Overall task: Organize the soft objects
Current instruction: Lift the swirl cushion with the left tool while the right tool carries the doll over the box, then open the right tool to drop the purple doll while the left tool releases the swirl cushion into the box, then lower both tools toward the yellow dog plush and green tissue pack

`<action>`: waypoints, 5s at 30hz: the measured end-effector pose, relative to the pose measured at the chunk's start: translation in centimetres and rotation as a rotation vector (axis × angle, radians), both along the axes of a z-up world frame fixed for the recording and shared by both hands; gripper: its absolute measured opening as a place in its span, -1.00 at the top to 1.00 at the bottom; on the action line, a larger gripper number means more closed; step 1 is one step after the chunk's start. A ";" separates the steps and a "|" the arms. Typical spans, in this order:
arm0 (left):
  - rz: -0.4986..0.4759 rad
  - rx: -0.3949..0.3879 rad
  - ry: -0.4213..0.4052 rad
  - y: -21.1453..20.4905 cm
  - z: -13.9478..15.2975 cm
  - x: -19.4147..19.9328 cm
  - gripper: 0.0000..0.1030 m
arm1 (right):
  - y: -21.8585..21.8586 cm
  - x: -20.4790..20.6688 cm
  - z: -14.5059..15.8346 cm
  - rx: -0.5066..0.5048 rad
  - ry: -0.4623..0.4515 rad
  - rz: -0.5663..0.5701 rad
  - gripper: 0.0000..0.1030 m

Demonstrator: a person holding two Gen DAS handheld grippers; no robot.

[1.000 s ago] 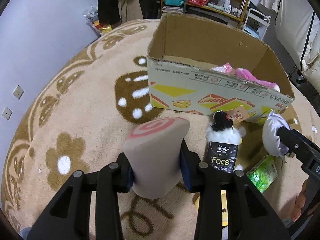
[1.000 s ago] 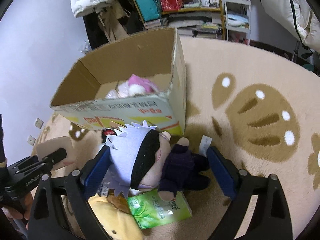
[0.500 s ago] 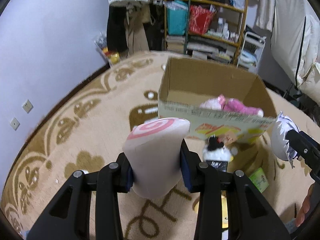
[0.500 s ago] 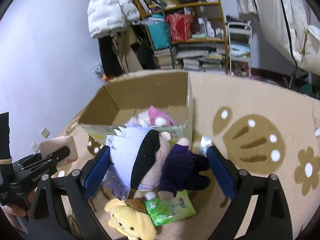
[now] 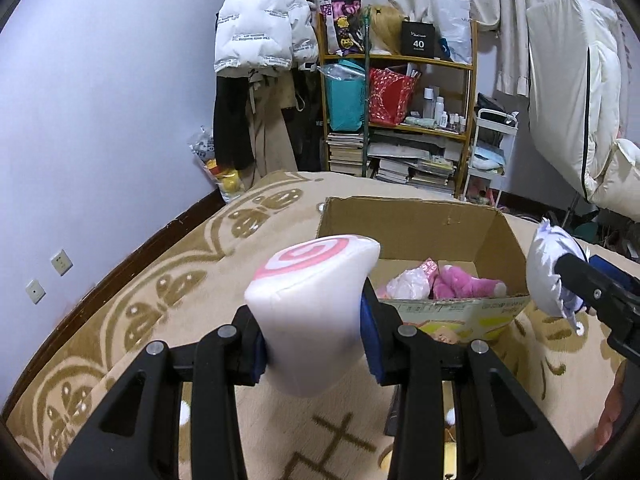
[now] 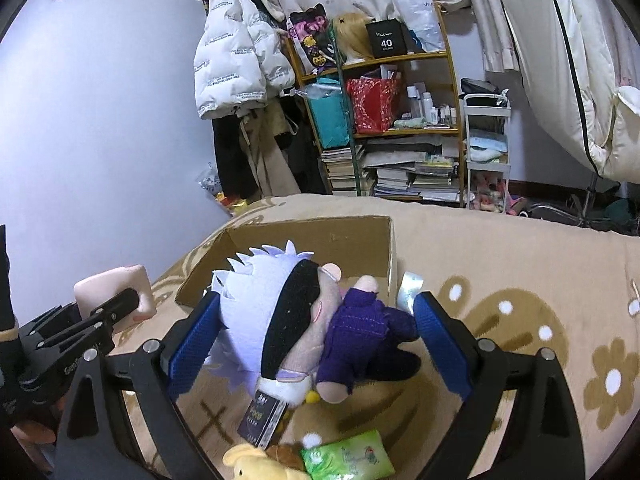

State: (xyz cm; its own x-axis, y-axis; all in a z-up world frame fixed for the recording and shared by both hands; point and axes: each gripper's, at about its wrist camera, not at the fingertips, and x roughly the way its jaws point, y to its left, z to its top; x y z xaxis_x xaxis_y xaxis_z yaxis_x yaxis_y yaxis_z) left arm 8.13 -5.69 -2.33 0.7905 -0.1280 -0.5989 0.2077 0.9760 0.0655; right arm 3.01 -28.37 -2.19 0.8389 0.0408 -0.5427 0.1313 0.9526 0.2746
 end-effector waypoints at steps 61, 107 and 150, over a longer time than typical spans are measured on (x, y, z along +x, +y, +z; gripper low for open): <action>-0.089 0.104 0.061 -5.2 -2.7 7.5 -0.67 | -2.3 8.5 -1.6 -0.020 -0.001 0.057 -1.00; -0.059 0.133 0.238 -0.7 -0.4 -5.3 -0.91 | -1.0 -4.7 -0.9 0.081 0.206 0.008 -1.00; -0.232 0.056 0.547 -5.7 -9.4 -4.6 -0.91 | -1.2 -1.6 -10.7 0.183 0.585 -0.003 -1.00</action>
